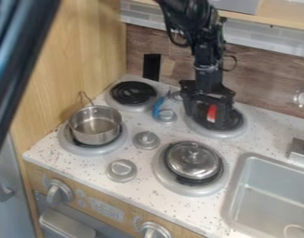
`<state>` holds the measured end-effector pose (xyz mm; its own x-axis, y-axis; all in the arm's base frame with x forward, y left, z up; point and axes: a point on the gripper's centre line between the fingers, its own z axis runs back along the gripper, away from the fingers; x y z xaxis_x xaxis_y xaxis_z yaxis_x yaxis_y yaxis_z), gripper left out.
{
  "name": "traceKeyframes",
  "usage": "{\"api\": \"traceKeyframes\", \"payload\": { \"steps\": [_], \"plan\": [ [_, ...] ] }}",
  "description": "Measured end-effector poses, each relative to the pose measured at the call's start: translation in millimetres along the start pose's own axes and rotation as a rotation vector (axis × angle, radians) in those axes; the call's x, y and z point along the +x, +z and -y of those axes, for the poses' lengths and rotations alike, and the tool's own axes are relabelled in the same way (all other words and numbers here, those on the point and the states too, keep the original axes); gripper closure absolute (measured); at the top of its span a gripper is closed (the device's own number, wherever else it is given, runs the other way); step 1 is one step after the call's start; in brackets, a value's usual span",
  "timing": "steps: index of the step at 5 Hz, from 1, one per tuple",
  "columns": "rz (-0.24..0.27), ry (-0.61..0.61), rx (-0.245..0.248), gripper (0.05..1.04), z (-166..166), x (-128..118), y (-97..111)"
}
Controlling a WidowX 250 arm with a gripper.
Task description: Take the red object in the silver pot and put it on the upper right burner
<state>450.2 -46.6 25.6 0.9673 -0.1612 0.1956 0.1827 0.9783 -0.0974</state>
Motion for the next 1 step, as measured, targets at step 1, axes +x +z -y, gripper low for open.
{"api": "traceKeyframes", "payload": {
  "steps": [1],
  "plan": [
    [-0.009,0.008,0.021,0.083,-1.5,-13.7,20.5]
  ]
}}
